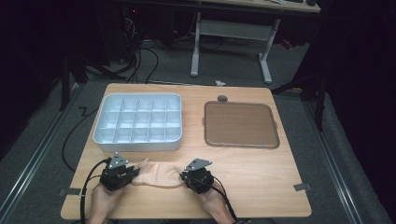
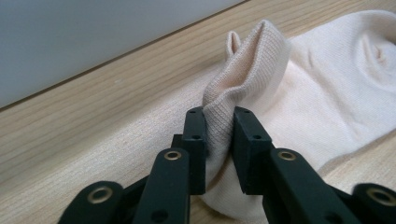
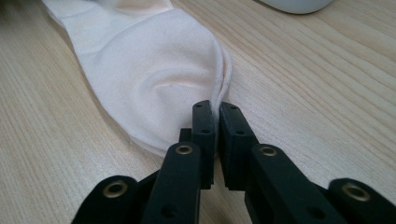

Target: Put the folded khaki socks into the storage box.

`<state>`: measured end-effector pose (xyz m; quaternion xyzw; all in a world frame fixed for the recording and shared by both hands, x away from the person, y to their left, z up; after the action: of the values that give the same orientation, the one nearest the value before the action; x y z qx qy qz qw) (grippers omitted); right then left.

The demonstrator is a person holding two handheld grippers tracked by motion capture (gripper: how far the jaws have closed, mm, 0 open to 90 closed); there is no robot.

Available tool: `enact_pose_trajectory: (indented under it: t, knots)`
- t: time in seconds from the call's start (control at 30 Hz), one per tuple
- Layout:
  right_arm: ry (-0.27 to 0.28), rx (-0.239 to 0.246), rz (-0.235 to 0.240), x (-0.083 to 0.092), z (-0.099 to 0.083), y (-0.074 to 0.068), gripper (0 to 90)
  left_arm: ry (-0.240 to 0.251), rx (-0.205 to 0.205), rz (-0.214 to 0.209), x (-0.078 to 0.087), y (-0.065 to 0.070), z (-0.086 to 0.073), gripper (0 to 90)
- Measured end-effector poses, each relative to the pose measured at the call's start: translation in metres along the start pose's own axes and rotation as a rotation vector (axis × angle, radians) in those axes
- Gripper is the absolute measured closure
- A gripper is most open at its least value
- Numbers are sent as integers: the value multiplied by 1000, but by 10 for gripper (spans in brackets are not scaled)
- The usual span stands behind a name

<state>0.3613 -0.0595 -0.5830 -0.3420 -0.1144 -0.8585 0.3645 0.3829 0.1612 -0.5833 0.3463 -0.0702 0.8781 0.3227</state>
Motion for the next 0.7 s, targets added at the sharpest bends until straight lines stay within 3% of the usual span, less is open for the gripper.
enact_pose_trajectory:
  t: [0.17,0.4,0.7]
  knots:
    - [-4,-17,17,0,0,1,867,5,16,-11,0,0,0,792]
    - [0,-1,19,2,1,2,873,38,29,-38,3,0,2,804]
    - [44,-19,26,14,3,10,875,86,52,-69,9,10,12,808]
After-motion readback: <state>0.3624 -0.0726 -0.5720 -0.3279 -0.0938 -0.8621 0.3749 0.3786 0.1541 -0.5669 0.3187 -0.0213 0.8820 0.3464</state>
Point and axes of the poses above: each handheld gripper's, and its own axes: x roughly backward along the jaws, z roughly out of its top, y roughly to its right, the point moved 8 cm from there along -x, roughly forward along the jaws, and after that the axes turned 4 degrees about y, right-handed, at the moved point
